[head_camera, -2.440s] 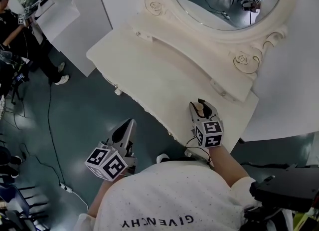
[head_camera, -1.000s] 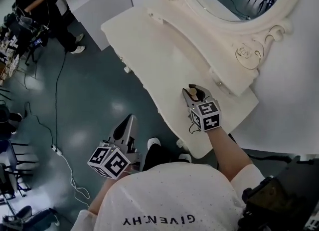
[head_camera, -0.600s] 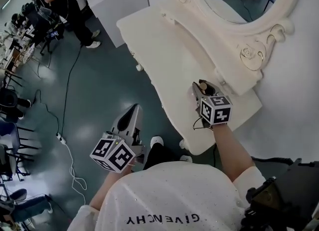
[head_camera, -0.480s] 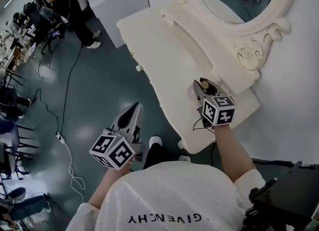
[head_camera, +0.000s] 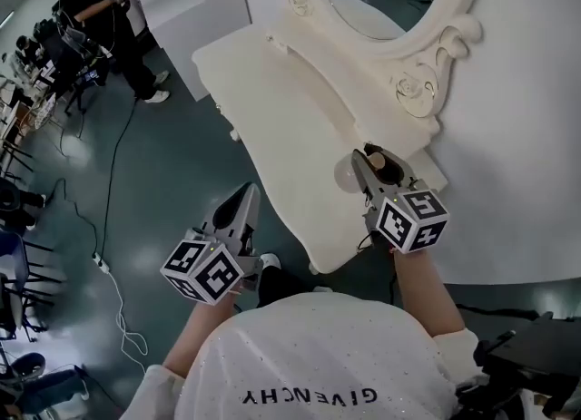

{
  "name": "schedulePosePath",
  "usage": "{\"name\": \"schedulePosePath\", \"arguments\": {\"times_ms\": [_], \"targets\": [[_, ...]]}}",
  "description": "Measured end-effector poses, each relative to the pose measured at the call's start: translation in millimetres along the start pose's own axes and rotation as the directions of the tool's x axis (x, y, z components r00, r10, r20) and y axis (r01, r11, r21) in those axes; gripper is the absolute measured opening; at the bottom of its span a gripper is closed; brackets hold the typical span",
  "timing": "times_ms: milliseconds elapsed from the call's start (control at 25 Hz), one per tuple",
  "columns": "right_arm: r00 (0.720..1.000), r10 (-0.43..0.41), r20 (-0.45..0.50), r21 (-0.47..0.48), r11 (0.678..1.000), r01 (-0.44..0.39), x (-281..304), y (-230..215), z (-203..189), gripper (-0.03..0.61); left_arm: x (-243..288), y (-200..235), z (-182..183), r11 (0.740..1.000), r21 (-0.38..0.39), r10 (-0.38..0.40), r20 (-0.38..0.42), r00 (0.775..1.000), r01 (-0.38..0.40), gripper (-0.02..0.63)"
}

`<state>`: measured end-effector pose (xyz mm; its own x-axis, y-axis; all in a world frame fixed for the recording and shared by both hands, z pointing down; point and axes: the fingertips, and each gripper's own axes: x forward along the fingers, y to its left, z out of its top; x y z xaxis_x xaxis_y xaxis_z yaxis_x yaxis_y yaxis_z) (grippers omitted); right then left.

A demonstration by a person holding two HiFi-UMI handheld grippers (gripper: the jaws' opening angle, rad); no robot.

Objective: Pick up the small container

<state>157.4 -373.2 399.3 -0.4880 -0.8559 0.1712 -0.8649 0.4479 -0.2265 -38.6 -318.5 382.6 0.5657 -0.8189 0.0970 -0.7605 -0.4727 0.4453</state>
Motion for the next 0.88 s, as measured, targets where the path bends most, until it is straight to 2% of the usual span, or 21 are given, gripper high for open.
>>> {"name": "schedulePosePath", "arguments": {"times_ms": [320,480,720,880], "targets": [[0.999,0.036,0.02,-0.003,0.999,-0.036,-55,14,-3,0.114,9,-48,-23,0.998,0.02,-0.055,0.006,0.998,0.055,0.0],[0.999,0.028,0.016,-0.008,1.0,-0.027,-75,20,-12,0.114,3,-65,-31,0.997,0.03,-0.077,-0.012,0.997,0.077,0.0],[0.998,0.028,0.051,-0.027,0.999,-0.026,-86,22,-20,0.114,-3,-72,-42,0.996,0.053,-0.067,-0.03,0.997,0.069,-0.001],[0.998,0.048,0.027,-0.044,0.998,-0.047,-82,22,-32,0.114,-4,-73,-48,0.996,0.06,-0.066,-0.042,0.997,0.069,0.0]]}}
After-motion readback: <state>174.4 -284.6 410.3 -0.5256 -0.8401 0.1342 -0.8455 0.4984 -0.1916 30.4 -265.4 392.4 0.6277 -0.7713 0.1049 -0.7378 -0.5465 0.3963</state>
